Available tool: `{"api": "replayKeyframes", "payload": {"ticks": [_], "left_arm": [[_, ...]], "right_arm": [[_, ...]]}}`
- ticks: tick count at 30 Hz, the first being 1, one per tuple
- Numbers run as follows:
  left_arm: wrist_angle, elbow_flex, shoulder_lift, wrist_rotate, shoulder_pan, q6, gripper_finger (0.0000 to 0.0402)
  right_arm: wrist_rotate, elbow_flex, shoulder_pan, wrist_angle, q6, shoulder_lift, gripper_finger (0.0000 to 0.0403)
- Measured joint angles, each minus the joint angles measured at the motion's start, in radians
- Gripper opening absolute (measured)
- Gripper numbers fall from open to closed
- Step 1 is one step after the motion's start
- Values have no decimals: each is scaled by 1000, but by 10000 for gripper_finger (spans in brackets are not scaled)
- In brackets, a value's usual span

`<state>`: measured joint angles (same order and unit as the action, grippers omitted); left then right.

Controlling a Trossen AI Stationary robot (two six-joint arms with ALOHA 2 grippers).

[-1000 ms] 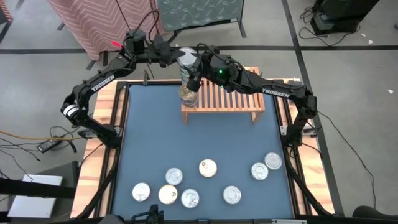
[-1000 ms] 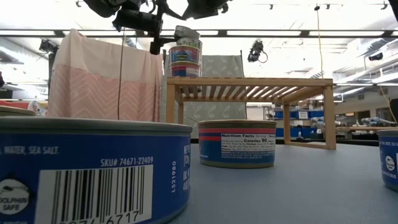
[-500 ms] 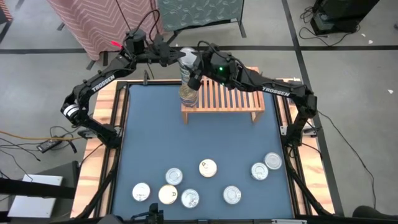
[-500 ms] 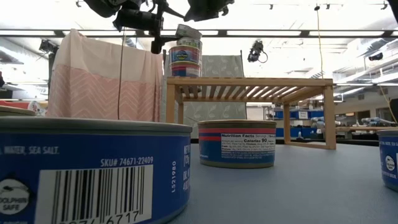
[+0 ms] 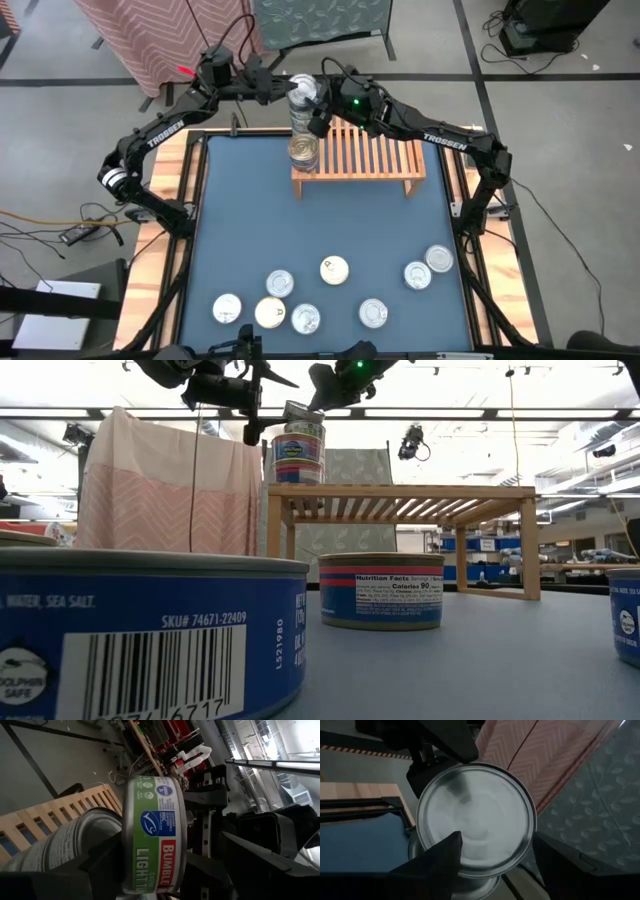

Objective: Stack canned seafood by type on shelf
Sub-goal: Stack the green tuna can on top of the other green tuna cans on the shelf

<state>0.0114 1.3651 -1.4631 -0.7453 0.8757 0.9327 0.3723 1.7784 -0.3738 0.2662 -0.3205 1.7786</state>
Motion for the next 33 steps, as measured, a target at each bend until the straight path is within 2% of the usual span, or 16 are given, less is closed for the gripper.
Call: {"api": "replayKeyframes", "payload": {"ticks": [5, 19, 33], "left_arm": [[0, 0, 0, -11, 10, -9, 312], [-1, 0, 0, -130, 16, -6, 312], [30, 0, 0, -131, 49, -11, 312]], "right_arm": [[0, -1, 0, 0, 6, 0, 250], [-1, -6, 0, 23, 3, 5, 247], [28, 17, 12, 21, 2, 3, 250]]}}
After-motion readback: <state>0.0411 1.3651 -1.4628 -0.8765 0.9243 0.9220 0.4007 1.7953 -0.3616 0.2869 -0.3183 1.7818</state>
